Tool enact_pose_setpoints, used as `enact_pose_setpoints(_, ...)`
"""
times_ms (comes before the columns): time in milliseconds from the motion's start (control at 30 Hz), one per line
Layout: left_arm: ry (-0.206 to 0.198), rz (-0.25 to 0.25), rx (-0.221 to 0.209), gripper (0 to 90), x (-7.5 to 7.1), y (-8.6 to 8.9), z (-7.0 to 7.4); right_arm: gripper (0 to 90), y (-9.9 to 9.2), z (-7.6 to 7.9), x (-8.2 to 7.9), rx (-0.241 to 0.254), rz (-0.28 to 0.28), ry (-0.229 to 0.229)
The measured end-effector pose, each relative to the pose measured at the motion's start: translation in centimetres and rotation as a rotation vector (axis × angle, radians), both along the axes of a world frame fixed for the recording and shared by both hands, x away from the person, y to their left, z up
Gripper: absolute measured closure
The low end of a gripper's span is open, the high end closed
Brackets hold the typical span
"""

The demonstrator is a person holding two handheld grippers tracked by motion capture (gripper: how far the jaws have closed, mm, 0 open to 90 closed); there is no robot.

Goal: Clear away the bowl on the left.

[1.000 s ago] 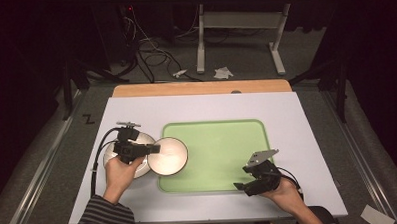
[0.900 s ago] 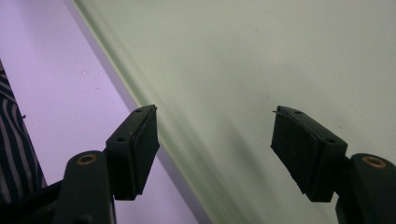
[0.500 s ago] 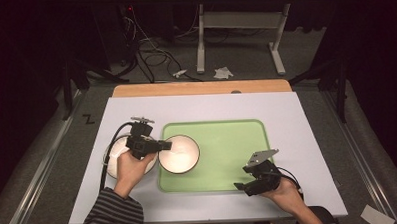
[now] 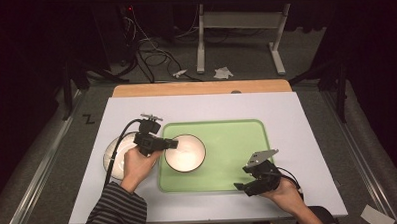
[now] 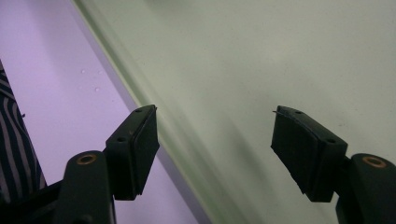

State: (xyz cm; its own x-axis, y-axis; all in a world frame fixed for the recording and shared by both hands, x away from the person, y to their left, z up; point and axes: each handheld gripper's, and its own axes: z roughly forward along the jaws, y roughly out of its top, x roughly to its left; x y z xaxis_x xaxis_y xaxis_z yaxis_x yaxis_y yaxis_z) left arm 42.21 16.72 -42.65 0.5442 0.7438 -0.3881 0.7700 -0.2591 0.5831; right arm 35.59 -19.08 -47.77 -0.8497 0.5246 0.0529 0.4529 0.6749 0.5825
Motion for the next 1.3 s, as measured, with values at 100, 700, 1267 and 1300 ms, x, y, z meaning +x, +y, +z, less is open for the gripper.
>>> enact_pose_setpoints(100, -0.004, -0.004, -0.009, 79.7, 0.2, -0.3, 0.1, 33.2, 0.1, 0.0, 0.0, 0.0, 0.007, -0.003)
enact_pose_setpoints(700, 0.002, -0.008, -0.042, 79.5, 3.1, -3.4, 0.1, 33.2, 0.1, -0.1, 0.0, 0.001, 0.01, -0.004)
enact_pose_setpoints(1267, -0.013, -0.008, 0.018, 79.1, 5.8, -7.9, -0.7, 33.1, 0.0, 0.0, 0.0, 0.004, 0.013, -0.004)
enact_pose_setpoints(1300, -0.014, -0.001, 0.013, 79.1, 5.9, -8.2, -0.8, 33.1, 0.0, 0.0, 0.0, 0.004, 0.013, -0.004)
